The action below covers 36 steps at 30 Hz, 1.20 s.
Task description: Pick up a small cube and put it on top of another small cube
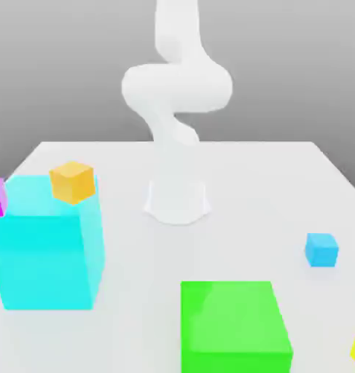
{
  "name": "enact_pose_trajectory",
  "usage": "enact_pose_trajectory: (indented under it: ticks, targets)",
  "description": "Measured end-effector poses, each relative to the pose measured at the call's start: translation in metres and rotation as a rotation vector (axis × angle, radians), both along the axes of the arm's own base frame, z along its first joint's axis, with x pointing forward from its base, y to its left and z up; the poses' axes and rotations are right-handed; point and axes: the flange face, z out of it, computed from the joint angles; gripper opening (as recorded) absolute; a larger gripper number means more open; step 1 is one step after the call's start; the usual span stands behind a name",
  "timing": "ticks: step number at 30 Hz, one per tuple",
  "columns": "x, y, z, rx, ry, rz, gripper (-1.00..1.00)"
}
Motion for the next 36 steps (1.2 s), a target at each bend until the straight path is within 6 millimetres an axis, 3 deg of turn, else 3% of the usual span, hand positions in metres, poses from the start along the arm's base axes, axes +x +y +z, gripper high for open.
enact_pose_trajectory:
  ticks: [8, 17, 26, 36]
  targets:
    - [0.038, 0.071, -0.086, -0.243, 0.102, 0.442, 0.0]
    - [0.042, 0.156, -0.187, -0.493, 0.168, 0.958, 0.0]
    - [0.007, 0.231, -0.289, -0.721, 0.187, 1.498, 0.0]
    - [-0.066, 0.287, -0.395, -0.94, 0.151, 2.119, 0.0]
